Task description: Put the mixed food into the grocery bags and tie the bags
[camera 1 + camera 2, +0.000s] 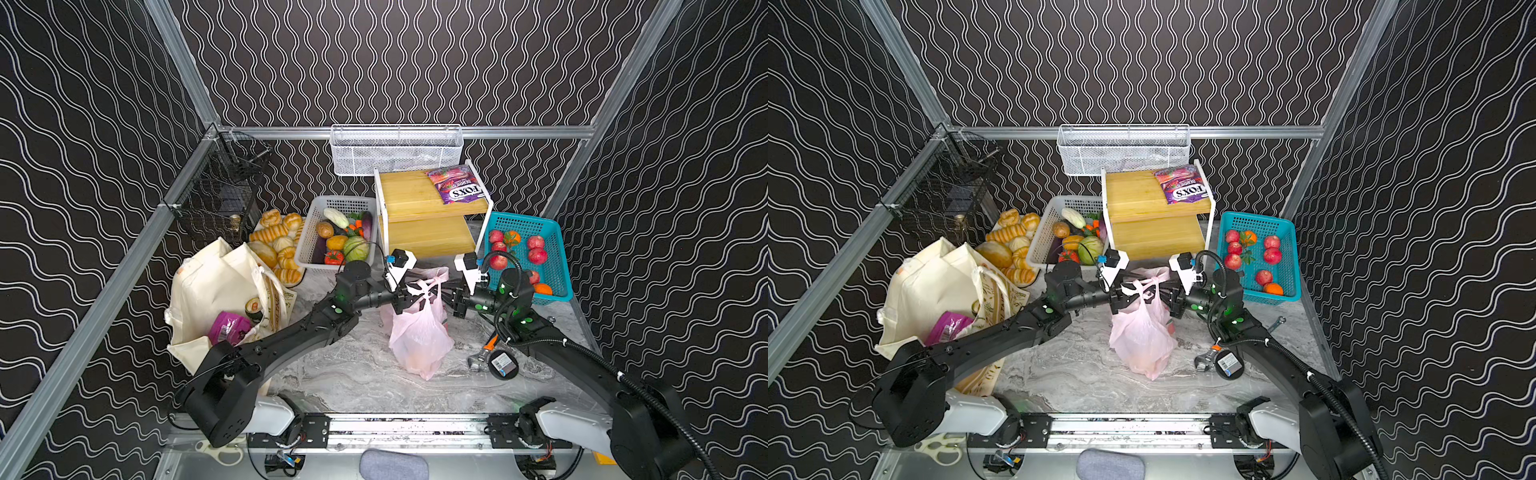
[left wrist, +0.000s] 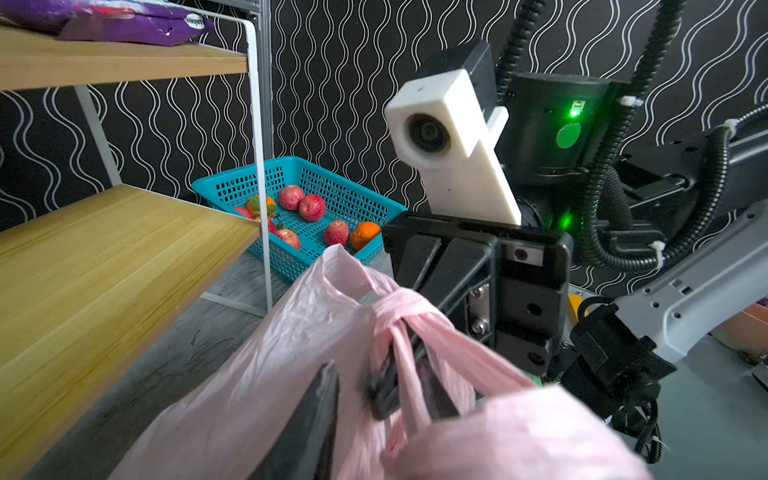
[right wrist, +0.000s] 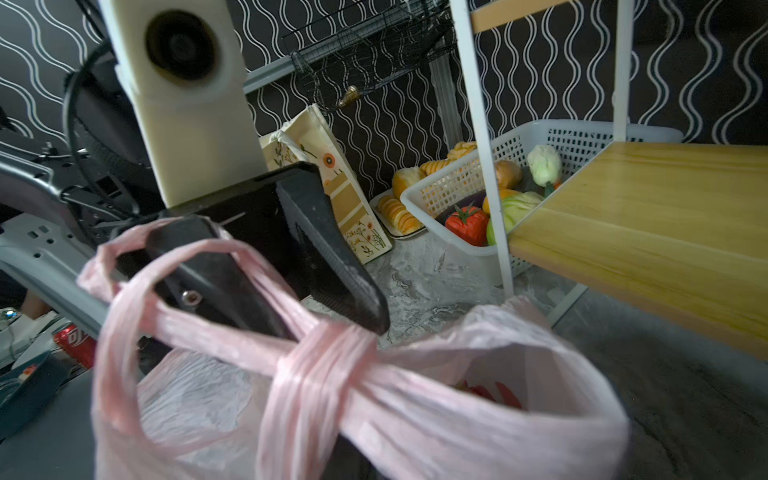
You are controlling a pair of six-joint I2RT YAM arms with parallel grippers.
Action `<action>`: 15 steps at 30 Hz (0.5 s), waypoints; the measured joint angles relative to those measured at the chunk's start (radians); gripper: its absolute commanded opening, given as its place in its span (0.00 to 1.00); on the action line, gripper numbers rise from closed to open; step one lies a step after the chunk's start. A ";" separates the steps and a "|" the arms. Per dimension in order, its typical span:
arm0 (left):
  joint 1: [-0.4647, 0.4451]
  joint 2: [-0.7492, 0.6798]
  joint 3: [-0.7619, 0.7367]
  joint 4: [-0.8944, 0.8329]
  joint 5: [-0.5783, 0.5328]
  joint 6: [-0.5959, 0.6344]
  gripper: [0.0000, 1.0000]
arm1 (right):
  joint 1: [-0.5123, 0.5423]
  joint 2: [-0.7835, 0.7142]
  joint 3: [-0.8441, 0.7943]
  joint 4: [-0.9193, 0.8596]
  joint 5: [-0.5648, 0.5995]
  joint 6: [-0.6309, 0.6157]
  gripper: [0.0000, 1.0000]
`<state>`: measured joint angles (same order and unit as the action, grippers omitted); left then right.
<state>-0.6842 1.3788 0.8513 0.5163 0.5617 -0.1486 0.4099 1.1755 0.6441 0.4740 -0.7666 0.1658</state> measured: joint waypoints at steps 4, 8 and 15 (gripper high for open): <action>0.000 -0.016 -0.002 -0.034 -0.005 0.018 0.13 | 0.000 -0.006 0.013 -0.056 0.009 -0.026 0.11; 0.000 -0.028 -0.009 -0.039 -0.008 0.024 0.04 | -0.001 -0.014 0.013 -0.078 0.012 -0.028 0.24; 0.002 0.003 -0.020 0.025 0.005 -0.020 0.01 | 0.000 -0.002 0.014 -0.085 -0.018 -0.043 0.31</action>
<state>-0.6827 1.3815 0.8310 0.5415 0.5667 -0.1684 0.4095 1.1740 0.6586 0.3885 -0.7841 0.1226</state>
